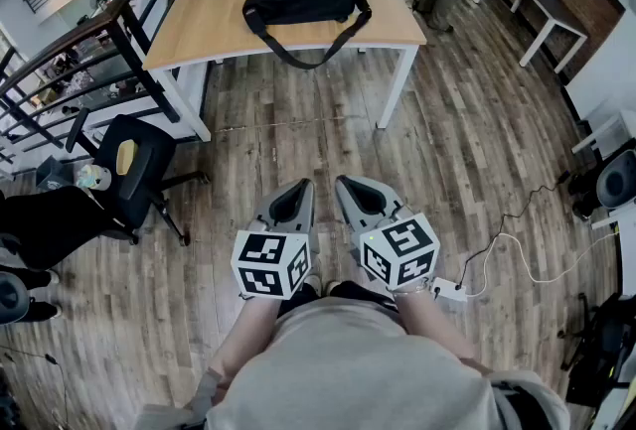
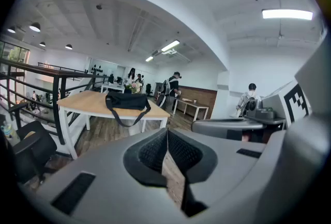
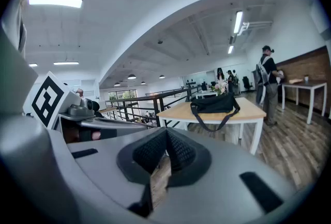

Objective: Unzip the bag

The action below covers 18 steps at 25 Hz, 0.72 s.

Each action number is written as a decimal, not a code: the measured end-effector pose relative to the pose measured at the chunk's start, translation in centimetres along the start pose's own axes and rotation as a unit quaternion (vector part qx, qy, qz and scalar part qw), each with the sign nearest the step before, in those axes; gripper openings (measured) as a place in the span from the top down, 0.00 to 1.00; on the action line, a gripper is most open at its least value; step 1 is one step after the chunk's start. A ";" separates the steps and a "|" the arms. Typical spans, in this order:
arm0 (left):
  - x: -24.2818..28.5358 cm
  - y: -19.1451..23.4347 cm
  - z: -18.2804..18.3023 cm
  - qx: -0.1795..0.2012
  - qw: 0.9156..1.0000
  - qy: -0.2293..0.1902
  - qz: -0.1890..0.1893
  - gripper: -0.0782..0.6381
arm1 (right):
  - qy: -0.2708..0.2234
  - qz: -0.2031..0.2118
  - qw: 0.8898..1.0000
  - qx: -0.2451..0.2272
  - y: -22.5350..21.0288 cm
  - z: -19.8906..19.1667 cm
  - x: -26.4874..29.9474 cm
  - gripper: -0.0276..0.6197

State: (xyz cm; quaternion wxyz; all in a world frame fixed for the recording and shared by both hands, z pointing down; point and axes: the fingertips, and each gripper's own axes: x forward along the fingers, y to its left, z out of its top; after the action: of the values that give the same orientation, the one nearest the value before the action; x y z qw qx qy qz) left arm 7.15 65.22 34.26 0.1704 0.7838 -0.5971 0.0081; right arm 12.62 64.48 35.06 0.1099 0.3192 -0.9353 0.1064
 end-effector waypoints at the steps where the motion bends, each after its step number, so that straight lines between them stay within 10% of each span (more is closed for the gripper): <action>1: 0.3 0.2 -0.4 -0.004 1.000 0.007 0.004 0.86 | 0.002 0.000 1.000 0.002 -0.4 -0.1 0.2 0.95; 18: 2.4 -0.3 -1.5 -0.027 0.999 0.015 0.012 0.86 | -0.016 0.010 1.000 0.013 -3.3 -0.1 -1.2 0.94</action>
State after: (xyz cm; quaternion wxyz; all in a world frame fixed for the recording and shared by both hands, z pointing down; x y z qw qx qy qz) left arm 8.38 63.43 36.08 0.2007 0.7715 -0.6037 0.0061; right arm 15.57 62.65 35.24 0.0897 0.3130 -0.9386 0.1144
